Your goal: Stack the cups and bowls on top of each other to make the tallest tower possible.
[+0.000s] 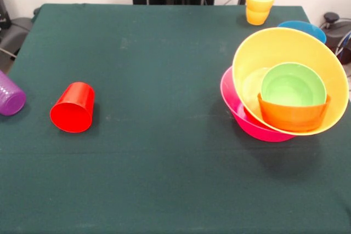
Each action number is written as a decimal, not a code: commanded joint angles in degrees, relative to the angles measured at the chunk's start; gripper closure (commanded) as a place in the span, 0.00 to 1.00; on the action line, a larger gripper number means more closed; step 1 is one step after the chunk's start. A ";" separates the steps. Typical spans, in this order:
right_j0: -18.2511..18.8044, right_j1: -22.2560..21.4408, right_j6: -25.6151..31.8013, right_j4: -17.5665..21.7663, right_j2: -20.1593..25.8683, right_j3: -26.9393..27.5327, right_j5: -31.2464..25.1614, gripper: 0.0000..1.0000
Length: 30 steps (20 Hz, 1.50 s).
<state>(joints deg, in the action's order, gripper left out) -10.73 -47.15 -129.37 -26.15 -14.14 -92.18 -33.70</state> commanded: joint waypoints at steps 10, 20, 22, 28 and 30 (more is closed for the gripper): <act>-0.48 -0.28 -6.56 2.54 1.92 -9.63 -0.42 0.00; -4.35 1.44 -10.37 2.95 0.24 -13.74 8.37 0.00; -4.79 1.55 -10.53 2.53 0.31 -14.64 9.52 0.00; -6.05 2.22 -11.55 0.83 0.53 -17.29 12.83 0.00; -6.47 2.53 -12.09 0.34 0.57 -17.72 13.56 0.00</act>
<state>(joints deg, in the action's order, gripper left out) -16.21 -48.86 -129.37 -25.93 -16.35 -103.00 -23.74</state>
